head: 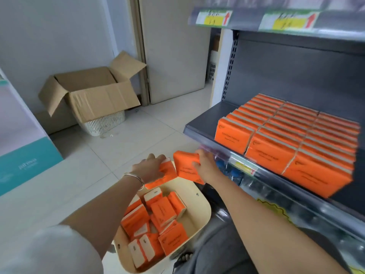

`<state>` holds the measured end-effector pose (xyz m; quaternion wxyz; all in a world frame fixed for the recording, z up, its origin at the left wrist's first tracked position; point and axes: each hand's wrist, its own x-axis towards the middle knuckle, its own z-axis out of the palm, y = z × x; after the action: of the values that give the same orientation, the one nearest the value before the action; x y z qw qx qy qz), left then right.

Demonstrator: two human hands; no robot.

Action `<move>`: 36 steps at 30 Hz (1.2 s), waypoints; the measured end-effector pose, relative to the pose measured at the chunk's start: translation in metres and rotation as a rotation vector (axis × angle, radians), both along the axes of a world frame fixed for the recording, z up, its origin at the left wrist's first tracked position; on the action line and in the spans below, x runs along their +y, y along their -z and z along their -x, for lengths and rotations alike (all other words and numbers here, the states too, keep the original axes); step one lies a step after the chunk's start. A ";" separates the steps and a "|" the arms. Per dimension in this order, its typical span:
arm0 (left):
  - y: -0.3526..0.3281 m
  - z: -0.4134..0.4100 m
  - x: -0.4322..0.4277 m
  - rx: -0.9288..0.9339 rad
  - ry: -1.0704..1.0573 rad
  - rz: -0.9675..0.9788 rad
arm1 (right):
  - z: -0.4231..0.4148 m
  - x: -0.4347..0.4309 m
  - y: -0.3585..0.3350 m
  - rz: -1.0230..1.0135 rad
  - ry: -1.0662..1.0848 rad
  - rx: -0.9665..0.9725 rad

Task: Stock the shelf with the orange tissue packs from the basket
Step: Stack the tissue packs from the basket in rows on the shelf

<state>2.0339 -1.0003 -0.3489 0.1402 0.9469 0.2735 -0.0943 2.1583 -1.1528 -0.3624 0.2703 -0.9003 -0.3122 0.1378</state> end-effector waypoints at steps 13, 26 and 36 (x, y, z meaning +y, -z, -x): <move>-0.107 -0.038 -0.079 -0.421 0.163 -0.042 | -0.007 -0.102 -0.111 -0.521 0.288 0.078; -0.172 -0.092 -0.224 -0.546 0.435 -0.122 | -0.027 -0.252 -0.164 -1.061 0.622 0.135; -0.196 -0.146 -0.310 -0.609 0.591 -0.125 | -0.060 -0.338 -0.159 -0.995 0.787 0.150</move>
<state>2.1798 -1.3104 -0.1524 0.1237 0.9758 -0.0583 0.1704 2.2178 -1.4907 -0.2032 0.7074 -0.7024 0.0351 -0.0708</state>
